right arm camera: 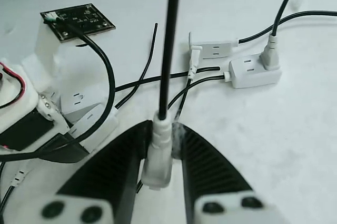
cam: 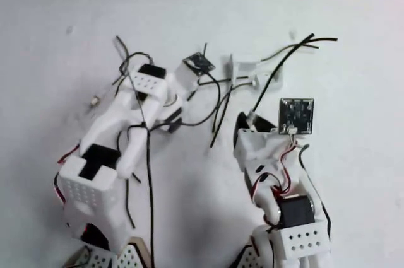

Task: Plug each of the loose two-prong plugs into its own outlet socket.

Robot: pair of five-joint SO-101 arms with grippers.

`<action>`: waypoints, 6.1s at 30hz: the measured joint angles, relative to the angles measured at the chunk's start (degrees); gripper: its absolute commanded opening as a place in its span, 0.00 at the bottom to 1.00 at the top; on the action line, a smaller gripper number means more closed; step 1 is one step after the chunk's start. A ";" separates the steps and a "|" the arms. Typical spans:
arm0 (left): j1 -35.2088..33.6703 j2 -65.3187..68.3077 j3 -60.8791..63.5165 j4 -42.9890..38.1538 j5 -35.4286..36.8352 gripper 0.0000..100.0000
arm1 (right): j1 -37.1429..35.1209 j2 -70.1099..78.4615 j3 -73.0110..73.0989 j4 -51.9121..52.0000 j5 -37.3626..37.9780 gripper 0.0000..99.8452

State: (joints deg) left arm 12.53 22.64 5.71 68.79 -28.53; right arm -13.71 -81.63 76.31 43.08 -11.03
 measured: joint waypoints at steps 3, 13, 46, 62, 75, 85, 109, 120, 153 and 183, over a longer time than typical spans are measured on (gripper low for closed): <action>0.62 0.18 -1.32 4.75 0.00 0.02 | 2.73 0.00 0.00 0.00 0.00 0.02; 7.38 -10.73 7.03 14.07 2.37 0.03 | 4.57 0.00 0.00 -0.88 0.00 0.02; 0.70 -72.18 40.26 6.15 9.76 0.23 | -16.44 0.00 0.00 5.10 4.66 0.02; -10.55 -92.22 58.81 -11.08 15.12 0.23 | -35.96 0.00 0.00 5.10 6.77 0.02; -3.52 -92.66 60.57 -8.97 15.12 0.23 | -38.68 0.00 0.00 5.10 6.77 0.02; 3.25 -92.66 60.31 -5.36 15.12 0.23 | -38.77 0.00 1.67 5.10 6.77 0.02; -8.26 -92.66 58.99 -7.47 15.47 0.23 | -29.80 0.00 4.40 2.73 10.29 0.02; -24.53 -92.66 59.25 -11.34 18.20 0.23 | -29.98 -0.09 7.74 0.53 11.78 0.02; -31.03 -92.75 72.09 -17.41 14.24 0.23 | -33.05 30.07 8.88 -28.75 18.29 0.02; -31.03 -92.75 72.26 -17.41 14.15 0.23 | -33.67 30.15 10.11 -29.63 18.29 0.02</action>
State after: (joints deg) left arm -18.51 -70.11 77.98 51.38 -14.37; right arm -47.38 -51.47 86.42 13.45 7.25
